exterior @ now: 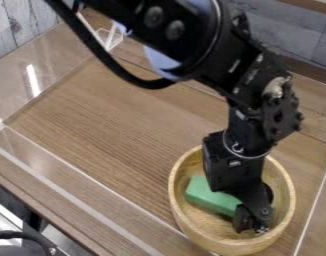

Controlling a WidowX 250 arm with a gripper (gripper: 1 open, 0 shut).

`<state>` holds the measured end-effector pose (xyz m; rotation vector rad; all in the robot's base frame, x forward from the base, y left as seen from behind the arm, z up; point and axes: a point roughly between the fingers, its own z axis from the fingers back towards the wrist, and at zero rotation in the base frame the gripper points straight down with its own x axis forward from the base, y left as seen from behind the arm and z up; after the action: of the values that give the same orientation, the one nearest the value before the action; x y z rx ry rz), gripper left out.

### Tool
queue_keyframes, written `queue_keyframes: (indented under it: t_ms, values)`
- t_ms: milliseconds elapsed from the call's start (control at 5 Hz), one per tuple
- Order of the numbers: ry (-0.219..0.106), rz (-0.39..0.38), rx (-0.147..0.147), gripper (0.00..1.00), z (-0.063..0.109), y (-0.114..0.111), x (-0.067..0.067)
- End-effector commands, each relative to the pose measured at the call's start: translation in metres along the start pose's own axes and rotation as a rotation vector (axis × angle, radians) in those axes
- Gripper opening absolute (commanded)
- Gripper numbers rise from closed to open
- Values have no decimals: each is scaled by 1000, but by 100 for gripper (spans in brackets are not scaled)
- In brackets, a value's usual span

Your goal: Move green object from inside the wooden bowl to the table next to it

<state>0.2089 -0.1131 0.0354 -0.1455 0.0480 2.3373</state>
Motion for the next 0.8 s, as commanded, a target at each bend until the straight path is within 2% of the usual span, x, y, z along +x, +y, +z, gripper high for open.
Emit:
queue_keyframes:
  t_ms: [0, 400, 600]
  values:
    - [-46, 46, 18, 100, -20, -4, 19]
    - [-48, 148, 16, 100, -19, 6, 14]
    - [-50, 180, 16, 100, -27, 19, 13]
